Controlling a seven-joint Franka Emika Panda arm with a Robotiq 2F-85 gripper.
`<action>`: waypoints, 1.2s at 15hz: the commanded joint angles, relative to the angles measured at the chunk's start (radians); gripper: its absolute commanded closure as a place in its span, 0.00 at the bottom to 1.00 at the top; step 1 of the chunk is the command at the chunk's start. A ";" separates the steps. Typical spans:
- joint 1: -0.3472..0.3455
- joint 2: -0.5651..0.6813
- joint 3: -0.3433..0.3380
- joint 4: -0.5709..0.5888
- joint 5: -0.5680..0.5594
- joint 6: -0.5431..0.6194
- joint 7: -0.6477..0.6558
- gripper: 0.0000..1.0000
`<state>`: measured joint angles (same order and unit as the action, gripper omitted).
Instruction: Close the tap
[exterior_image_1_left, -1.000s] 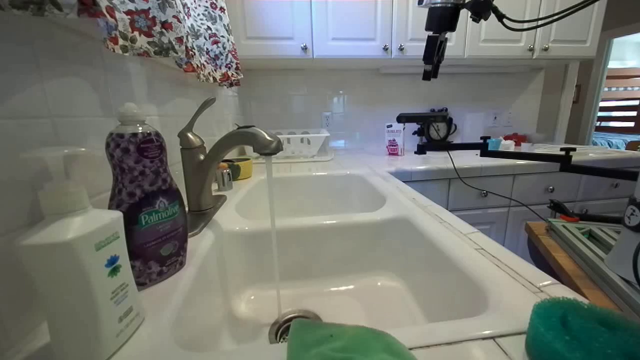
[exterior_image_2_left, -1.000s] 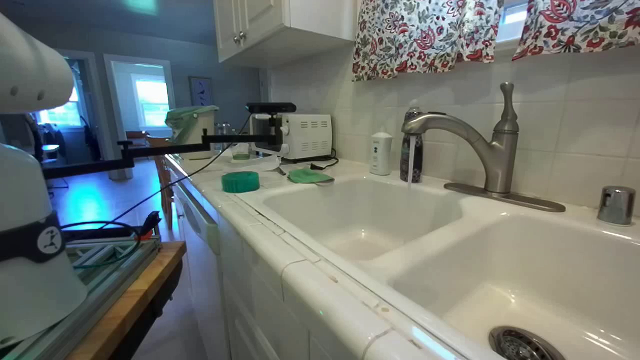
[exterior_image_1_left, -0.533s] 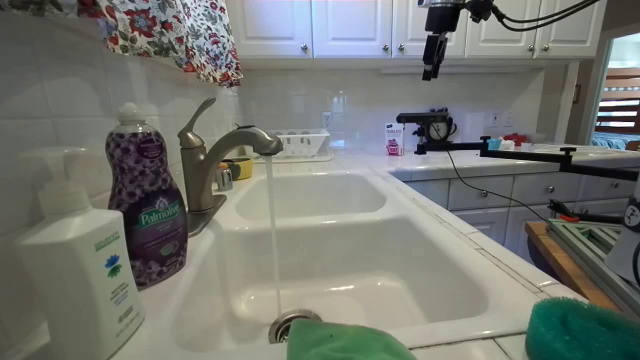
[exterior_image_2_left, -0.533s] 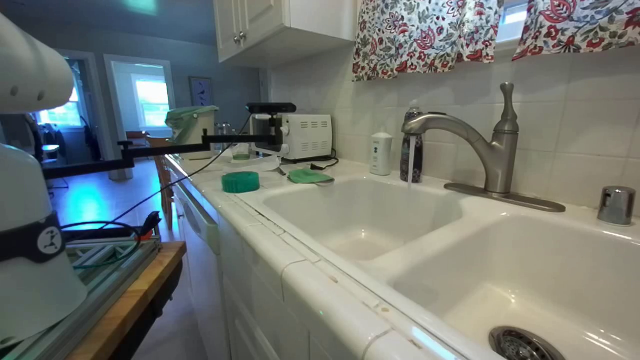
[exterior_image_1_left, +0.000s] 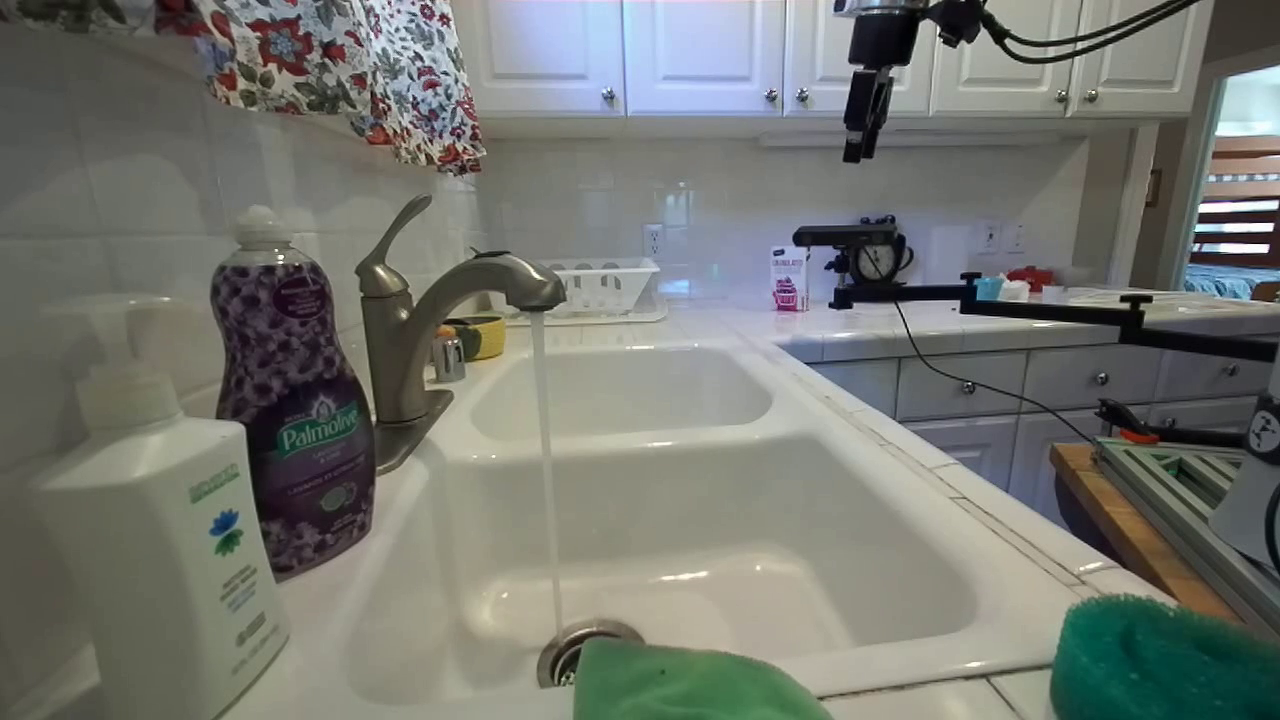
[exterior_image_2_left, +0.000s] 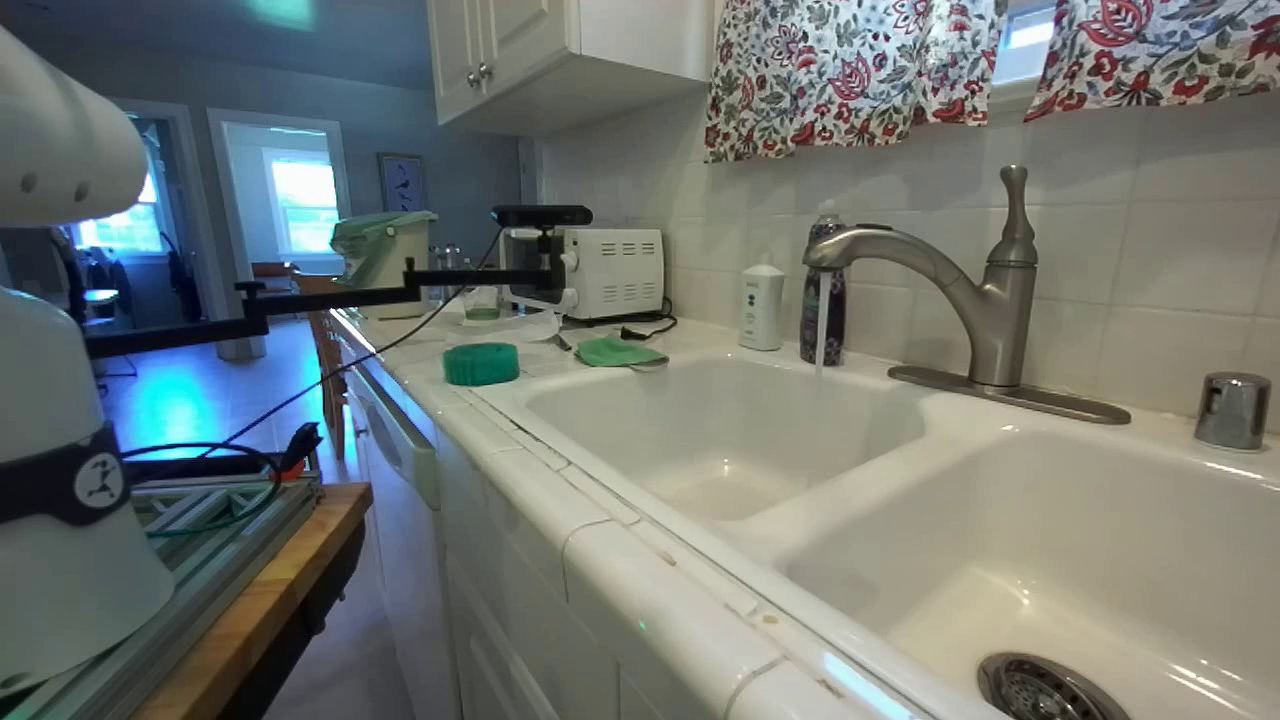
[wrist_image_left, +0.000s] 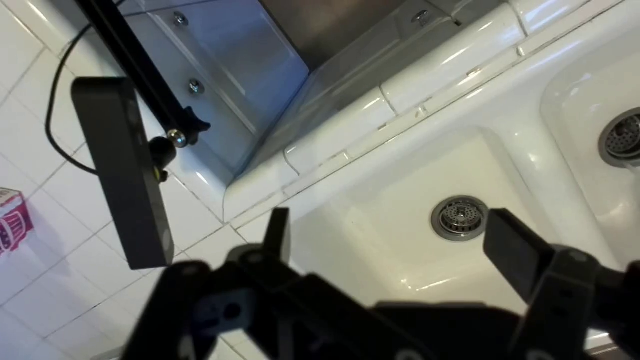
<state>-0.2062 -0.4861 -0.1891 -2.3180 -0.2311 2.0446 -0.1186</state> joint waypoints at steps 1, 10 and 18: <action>0.034 0.062 0.003 0.023 0.065 0.019 0.020 0.00; 0.110 0.213 0.017 0.120 0.313 0.119 0.035 0.00; 0.149 0.379 0.027 0.294 0.579 0.158 0.021 0.00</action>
<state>-0.0654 -0.1756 -0.1627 -2.1001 0.2550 2.2067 -0.0808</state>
